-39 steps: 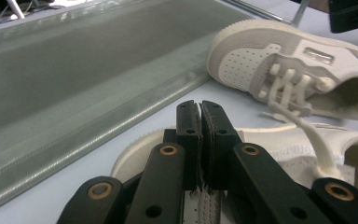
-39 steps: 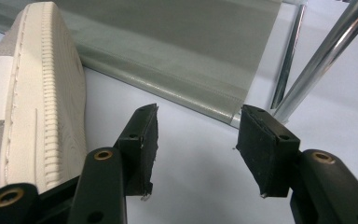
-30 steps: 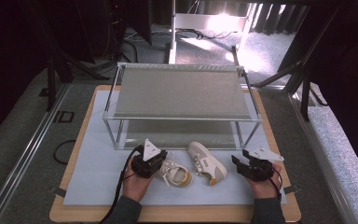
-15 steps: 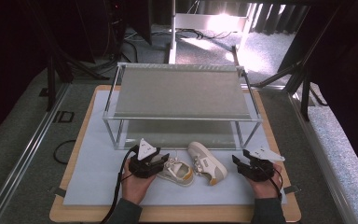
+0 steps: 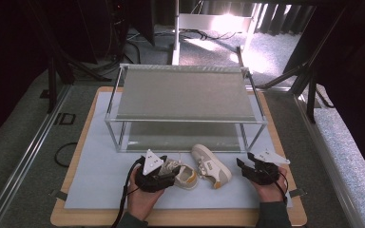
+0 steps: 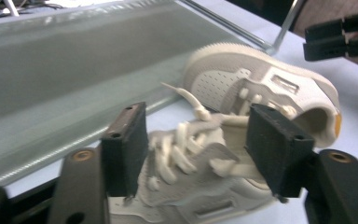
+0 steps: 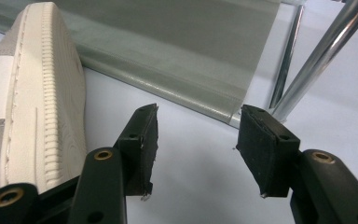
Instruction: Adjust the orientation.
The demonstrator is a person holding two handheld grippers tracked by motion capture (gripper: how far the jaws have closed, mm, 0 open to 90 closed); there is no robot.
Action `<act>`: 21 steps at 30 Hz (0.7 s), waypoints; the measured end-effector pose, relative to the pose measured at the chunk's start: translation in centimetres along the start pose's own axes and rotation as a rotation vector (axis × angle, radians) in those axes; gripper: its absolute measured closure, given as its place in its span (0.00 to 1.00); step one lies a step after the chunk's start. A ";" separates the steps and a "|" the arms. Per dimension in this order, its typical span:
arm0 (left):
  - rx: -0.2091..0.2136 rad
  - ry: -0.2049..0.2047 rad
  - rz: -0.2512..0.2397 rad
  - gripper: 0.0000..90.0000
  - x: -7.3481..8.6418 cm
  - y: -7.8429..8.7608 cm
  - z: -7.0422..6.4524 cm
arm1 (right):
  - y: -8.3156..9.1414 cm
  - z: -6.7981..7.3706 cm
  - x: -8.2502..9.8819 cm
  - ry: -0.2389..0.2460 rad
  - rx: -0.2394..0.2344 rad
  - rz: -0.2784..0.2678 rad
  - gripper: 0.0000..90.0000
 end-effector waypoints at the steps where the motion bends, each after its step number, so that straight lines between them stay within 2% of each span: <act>1: -0.006 -0.003 0.004 0.40 0.1 -0.1 -0.2 | 0.0 0.0 0.0 0.001 0.000 0.001 0.53; 6: -0.019 -0.014 0.030 0.34 0.8 -0.6 -0.9 | 0.0 0.0 0.0 0.004 0.000 0.000 0.53; 16: -0.076 -0.026 0.068 0.30 2.0 -1.2 -1.0 | 0.1 0.0 0.0 0.005 0.004 -0.003 0.52; 21: -0.087 -0.001 0.064 0.28 2.1 -1.3 -0.9 | 0.0 0.1 0.0 0.007 0.001 -0.001 0.52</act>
Point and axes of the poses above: each handheld gripper's, and its own axes: y roughly backward along the jaws, x roughly out of its underside, z roughly to its left, the point moved 6 cm from there along -y, roughly forward along the jaws, and after that the axes turned 1 degree about x, right-handed, at the moved point
